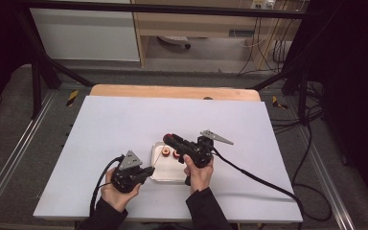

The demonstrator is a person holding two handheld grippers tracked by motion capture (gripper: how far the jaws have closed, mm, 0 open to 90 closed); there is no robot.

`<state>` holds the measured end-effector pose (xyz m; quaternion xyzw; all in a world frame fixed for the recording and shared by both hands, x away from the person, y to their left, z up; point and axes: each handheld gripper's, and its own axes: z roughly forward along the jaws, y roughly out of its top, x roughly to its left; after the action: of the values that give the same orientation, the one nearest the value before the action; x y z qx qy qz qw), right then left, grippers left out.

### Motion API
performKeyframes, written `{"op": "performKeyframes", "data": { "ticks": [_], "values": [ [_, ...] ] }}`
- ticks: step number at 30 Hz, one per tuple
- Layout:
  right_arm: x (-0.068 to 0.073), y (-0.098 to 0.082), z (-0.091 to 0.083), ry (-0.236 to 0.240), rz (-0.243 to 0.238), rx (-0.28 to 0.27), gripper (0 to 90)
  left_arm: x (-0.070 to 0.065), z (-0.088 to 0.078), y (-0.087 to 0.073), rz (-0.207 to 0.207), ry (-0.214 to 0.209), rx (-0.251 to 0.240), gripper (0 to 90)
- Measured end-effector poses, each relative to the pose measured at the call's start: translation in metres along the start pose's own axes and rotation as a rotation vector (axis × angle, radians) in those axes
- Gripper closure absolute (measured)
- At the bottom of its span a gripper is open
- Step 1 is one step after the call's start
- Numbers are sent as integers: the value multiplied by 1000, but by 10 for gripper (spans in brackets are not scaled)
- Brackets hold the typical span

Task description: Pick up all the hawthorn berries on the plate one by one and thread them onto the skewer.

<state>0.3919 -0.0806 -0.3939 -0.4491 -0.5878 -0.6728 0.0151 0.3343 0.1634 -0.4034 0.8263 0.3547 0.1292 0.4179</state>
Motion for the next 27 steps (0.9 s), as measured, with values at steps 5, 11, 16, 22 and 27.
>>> {"op": "performKeyframes", "data": {
  "ticks": [5,11,16,22,27],
  "values": [
    [0,3,-1,9,15,6,611,2,-5,1,12,-1,-7,890],
    [-1,0,1,-10,22,-1,611,1,-4,0,17,5,1,890],
    [-2,11,-5,-26,40,-89,611,1,1,-4,16,2,32,890],
    [-2,17,-9,8,66,-59,610,-5,-3,1,37,-11,15,890],
    [-7,18,-8,47,114,15,608,-5,-8,2,44,-15,20,890]
  ]
}}
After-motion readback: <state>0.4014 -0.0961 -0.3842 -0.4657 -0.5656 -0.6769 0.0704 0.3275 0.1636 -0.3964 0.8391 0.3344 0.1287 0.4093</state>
